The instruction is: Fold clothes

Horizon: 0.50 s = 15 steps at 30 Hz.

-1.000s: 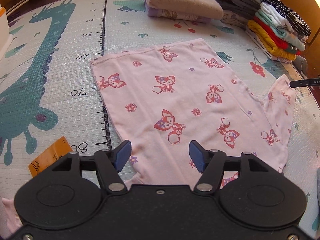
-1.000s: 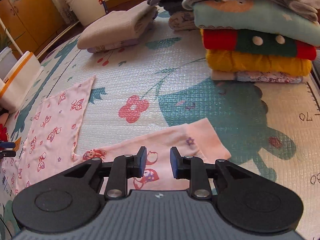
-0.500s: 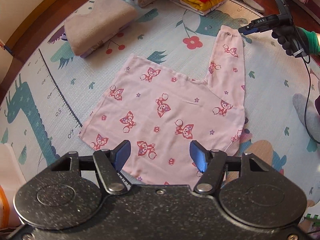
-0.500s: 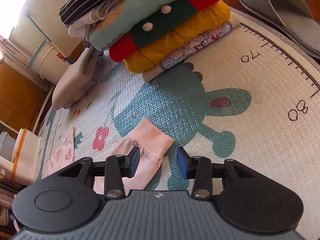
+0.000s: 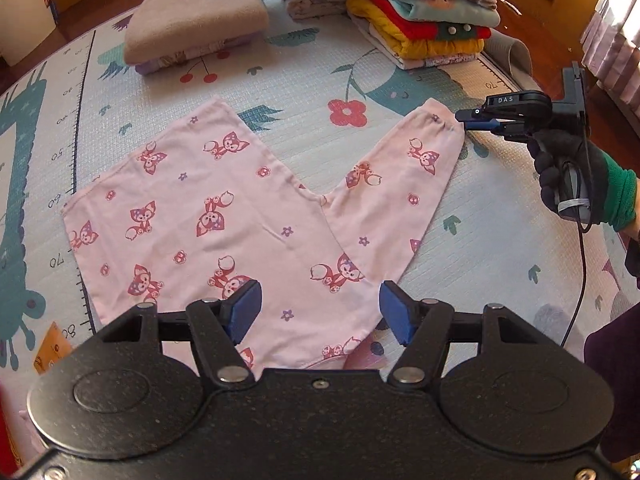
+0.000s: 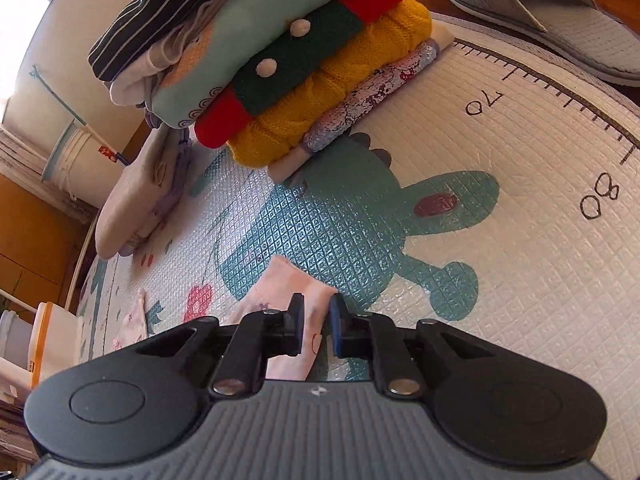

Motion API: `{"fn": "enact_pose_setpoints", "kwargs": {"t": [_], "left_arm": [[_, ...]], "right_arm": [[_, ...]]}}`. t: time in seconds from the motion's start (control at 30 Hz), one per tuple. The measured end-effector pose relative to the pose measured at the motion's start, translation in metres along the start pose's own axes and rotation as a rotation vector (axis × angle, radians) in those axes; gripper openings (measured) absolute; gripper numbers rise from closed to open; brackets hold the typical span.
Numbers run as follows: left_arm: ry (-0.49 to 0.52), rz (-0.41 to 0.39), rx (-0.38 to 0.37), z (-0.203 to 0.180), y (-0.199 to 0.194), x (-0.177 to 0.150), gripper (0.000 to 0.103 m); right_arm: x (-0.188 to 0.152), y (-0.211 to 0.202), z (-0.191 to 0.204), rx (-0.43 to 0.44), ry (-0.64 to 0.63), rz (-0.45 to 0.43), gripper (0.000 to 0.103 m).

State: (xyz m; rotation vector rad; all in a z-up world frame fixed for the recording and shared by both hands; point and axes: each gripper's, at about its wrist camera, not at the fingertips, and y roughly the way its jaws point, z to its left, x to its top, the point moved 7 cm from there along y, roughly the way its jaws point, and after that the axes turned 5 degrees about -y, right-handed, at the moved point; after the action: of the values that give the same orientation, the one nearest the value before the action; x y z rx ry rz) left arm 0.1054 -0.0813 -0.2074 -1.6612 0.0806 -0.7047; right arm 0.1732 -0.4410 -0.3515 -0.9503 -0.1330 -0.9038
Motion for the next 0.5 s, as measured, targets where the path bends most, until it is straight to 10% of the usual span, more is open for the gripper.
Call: {"fn": "enact_pose_setpoints", "kwargs": {"t": [0.5], "left_arm": [[0.158, -0.204, -0.026, -0.124, 0.089, 0.061, 0.064]], "right_arm": [[0.024, -0.022, 0.014, 0.194, 0.036, 0.026, 0.004]]}}
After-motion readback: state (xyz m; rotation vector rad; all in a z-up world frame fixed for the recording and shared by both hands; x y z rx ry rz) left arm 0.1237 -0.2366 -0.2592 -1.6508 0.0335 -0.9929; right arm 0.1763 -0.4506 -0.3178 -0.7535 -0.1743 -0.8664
